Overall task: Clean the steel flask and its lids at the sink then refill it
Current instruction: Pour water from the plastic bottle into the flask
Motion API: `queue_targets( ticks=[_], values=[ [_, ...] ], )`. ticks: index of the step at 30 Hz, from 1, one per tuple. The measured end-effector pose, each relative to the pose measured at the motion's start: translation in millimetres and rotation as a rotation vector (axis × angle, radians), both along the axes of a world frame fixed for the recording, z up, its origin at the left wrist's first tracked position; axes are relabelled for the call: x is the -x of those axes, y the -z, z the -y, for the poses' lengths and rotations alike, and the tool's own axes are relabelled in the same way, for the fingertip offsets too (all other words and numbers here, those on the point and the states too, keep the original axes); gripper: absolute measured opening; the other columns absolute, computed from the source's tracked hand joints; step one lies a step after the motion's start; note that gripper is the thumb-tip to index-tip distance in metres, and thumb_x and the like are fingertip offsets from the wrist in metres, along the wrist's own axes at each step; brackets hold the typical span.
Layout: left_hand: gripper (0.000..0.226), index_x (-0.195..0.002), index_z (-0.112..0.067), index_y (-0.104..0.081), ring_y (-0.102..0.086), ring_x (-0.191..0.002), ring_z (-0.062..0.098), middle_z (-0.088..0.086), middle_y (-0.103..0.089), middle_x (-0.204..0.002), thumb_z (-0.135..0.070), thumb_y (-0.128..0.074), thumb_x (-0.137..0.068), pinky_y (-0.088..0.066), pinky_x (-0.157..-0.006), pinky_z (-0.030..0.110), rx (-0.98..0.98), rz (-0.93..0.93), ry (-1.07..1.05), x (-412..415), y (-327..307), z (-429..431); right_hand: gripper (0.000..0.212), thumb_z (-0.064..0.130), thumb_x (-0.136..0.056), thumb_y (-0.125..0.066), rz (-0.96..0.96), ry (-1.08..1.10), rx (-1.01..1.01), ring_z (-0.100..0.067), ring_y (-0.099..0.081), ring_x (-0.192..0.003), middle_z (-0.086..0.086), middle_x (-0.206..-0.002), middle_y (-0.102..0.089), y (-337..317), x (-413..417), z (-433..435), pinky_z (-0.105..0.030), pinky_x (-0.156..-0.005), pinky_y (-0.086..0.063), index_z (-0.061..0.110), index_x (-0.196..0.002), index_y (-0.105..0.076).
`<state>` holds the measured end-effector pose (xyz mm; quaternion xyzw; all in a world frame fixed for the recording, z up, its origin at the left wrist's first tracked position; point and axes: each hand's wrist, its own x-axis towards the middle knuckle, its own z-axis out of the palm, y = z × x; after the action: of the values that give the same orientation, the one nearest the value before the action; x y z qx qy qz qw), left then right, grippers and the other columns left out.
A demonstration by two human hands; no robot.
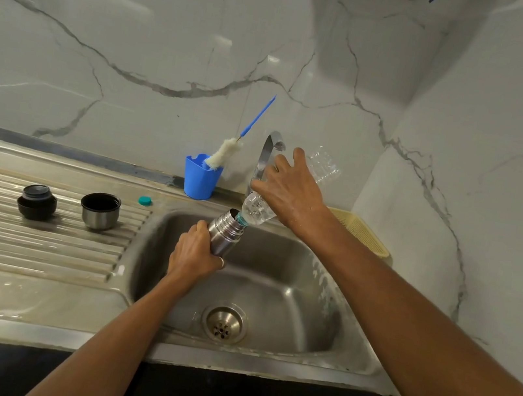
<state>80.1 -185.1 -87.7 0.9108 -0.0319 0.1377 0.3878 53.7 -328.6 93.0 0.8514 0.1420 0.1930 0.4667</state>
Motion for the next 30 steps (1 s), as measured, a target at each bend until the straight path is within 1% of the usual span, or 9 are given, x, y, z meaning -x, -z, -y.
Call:
queue_targets(
  ticks=[3, 7, 11, 21, 30],
  values=[
    [0.067, -0.117, -0.013, -0.048, -0.060, -0.102, 0.028, 0.008, -0.059, -0.114, -0.022, -0.091, -0.066, -0.056, -0.086, 0.047, -0.005, -0.006, 0.000, -0.3, -0.2, 0.0, 0.062, 0.043, -0.083, -0.079, -0.002, -0.001, 0.019, -0.036, -0.040, -0.136, -0.005, -0.132, -0.059, 0.2, -3.1, -0.1, -0.057, -0.110, -0.026, 0.033, -0.136, -0.048],
    [0.068, -0.118, -0.012, -0.047, -0.059, -0.102, 0.027, 0.009, -0.059, -0.115, -0.023, -0.091, -0.067, -0.055, -0.084, 0.042, -0.002, -0.012, 0.001, -0.6, -0.5, 0.4, 0.063, 0.046, -0.082, -0.080, -0.004, -0.014, 0.019, -0.033, -0.042, -0.134, -0.005, -0.131, -0.059, 1.2, -6.6, 0.0, -0.058, -0.110, -0.026, 0.034, -0.135, -0.048],
    [0.068, -0.119, -0.013, -0.048, -0.060, -0.102, 0.026, 0.009, -0.059, -0.115, -0.022, -0.090, -0.067, -0.056, -0.086, 0.044, 0.006, -0.012, 0.003, 0.2, -0.3, 1.2, 0.061, 0.044, -0.083, -0.079, 0.005, -0.027, 0.031, -0.031, -0.043, -0.132, -0.005, -0.131, -0.059, 2.5, -7.1, 0.8, -0.058, -0.111, -0.025, 0.033, -0.135, -0.049],
    [0.069, -0.120, -0.012, -0.048, -0.060, -0.103, 0.026, 0.009, -0.060, -0.116, -0.021, -0.090, -0.067, -0.055, -0.084, 0.042, 0.019, -0.001, 0.004, 3.1, -1.1, 0.5, 0.062, 0.044, -0.084, -0.078, 0.001, -0.017, 0.038, -0.031, -0.042, -0.134, -0.004, -0.134, -0.058, 0.2, -5.5, -0.7, -0.058, -0.112, -0.024, 0.033, -0.136, -0.047],
    [0.070, -0.121, -0.013, -0.048, -0.060, -0.103, 0.026, 0.008, -0.060, -0.116, -0.022, -0.091, -0.066, -0.056, -0.086, 0.043, 0.028, 0.001, 0.009, 4.0, -2.4, 1.4, 0.060, 0.039, -0.085, -0.079, -0.001, -0.012, 0.039, -0.032, -0.041, -0.135, -0.005, -0.135, -0.059, -1.9, -2.3, -1.7, -0.059, -0.112, -0.023, 0.032, -0.136, -0.048]
  ],
)
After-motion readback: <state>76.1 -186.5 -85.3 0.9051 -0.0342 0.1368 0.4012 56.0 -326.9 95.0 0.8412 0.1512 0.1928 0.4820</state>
